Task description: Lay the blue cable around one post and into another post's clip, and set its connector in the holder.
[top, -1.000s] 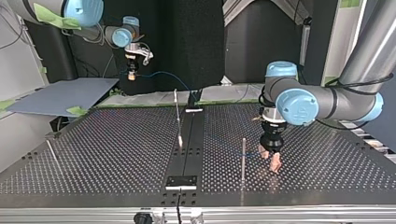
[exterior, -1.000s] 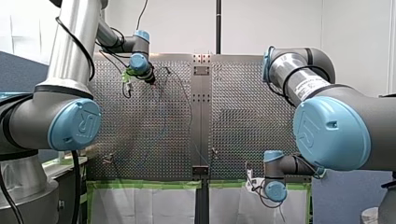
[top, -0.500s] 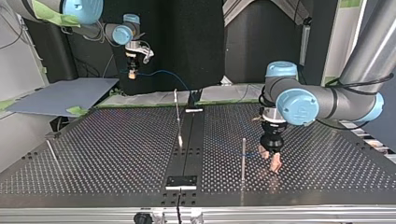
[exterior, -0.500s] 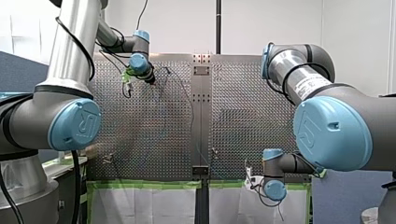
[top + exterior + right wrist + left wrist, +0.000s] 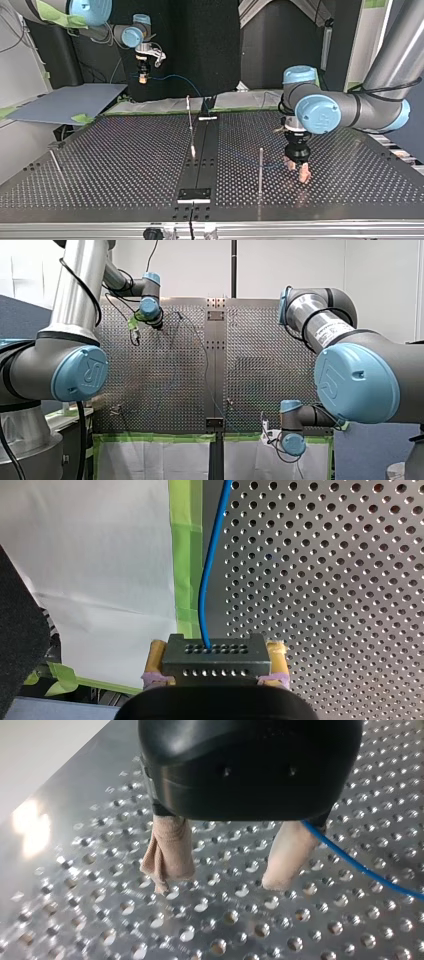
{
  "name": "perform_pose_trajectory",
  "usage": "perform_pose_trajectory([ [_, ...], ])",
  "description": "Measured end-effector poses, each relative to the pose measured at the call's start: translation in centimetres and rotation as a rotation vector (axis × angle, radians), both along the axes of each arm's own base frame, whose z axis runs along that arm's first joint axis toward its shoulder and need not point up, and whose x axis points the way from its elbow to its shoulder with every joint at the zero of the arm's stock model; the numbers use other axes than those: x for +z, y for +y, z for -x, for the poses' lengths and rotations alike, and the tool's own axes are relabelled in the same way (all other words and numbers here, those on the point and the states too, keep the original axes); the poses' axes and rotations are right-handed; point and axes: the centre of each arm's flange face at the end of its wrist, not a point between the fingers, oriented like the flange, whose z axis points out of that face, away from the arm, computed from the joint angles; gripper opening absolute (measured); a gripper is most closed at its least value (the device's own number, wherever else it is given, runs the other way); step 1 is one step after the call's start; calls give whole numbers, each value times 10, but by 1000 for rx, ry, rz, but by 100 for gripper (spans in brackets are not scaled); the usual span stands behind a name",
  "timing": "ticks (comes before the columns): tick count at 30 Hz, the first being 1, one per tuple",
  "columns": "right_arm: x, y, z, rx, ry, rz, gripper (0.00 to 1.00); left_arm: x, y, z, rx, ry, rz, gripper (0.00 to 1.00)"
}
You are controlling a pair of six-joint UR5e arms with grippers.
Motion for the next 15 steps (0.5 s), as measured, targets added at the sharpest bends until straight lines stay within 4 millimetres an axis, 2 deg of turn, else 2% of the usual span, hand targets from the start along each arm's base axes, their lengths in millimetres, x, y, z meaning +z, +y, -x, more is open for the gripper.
perform_pose_trajectory([
  [5,0,0,-1,-7,-12,-1,5,0,0,1,13,-5,44,100],
  [15,2,-5,-4,-35,-23,-11,5,0,-11,2,-65,-6,142,100],
])
